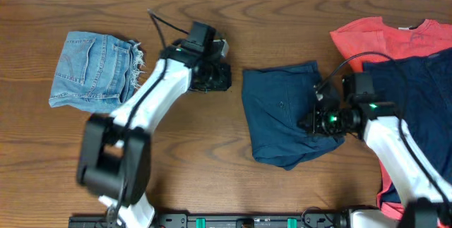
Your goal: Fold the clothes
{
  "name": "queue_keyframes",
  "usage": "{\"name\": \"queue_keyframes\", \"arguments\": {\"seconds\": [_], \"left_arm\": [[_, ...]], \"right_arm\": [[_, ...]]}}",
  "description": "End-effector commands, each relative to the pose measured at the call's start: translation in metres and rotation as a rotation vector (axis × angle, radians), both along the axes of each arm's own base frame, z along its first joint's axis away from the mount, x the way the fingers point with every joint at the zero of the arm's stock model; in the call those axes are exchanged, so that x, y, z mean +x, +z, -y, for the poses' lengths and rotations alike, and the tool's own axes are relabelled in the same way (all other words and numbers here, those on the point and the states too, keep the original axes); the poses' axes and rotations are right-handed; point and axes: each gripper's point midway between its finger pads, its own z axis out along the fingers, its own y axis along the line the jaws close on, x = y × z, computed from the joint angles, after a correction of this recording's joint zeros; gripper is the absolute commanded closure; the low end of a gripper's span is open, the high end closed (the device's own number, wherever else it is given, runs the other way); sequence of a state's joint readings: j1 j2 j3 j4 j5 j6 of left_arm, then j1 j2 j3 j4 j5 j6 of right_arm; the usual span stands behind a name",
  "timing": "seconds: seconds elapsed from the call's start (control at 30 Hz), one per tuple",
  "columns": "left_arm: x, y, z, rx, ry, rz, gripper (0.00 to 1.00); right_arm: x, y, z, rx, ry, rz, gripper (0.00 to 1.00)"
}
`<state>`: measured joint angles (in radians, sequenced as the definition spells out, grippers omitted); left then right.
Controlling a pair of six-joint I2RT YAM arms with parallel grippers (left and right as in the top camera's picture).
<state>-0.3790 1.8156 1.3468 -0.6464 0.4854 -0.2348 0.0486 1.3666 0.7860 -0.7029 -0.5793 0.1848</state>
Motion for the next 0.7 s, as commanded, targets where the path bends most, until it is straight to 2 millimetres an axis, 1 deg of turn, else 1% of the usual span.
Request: {"name": "queue_keyframes", "arguments": {"seconds": [0.0,0.03,0.1,0.13,0.17,0.27,0.33,0.43,0.5,0.6,0.67], "left_arm": [[-0.037,0.039,0.04,-0.148,-0.138,-0.037,0.76],[-0.052,0.037,0.046,-0.135,-0.157,-0.076,0.77],[-0.072,0.028,0.058,-0.119,-0.191,-0.122,0.81],[-0.083,0.021,0.065,-0.108,-0.21,-0.142,0.81],[-0.091,0.014,0.072,-0.097,-0.223,-0.159,0.85],[-0.117,-0.012,0.09,-0.073,-0.238,-0.231,0.89],[-0.136,-0.032,0.094,-0.041,-0.211,-0.311,0.92],[-0.158,-0.06,0.086,0.022,-0.171,-0.421,0.92],[-0.165,-0.074,0.079,0.05,-0.155,-0.462,0.92],[-0.167,-0.091,0.063,0.093,-0.109,-0.508,0.92],[-0.163,-0.099,0.051,0.122,-0.066,-0.524,0.92]], "right_arm": [[0.006,0.018,0.004,0.008,-0.082,0.018,0.98],[0.006,0.013,0.013,-0.036,-0.128,-0.002,0.99],[0.005,0.005,0.025,-0.104,-0.184,-0.03,0.99],[0.005,0.001,0.03,-0.135,-0.205,-0.041,0.99],[0.005,-0.001,0.034,-0.155,-0.219,-0.051,0.99],[0.004,-0.011,0.041,-0.196,-0.255,-0.087,0.99],[0.001,-0.021,0.048,-0.23,-0.303,-0.142,0.99],[-0.007,-0.035,0.055,-0.268,-0.359,-0.227,0.99],[-0.01,-0.044,0.057,-0.285,-0.36,-0.259,0.99],[-0.014,-0.059,0.064,-0.337,-0.367,-0.311,0.99],[-0.018,-0.068,0.069,-0.375,-0.374,-0.342,0.99]]}}
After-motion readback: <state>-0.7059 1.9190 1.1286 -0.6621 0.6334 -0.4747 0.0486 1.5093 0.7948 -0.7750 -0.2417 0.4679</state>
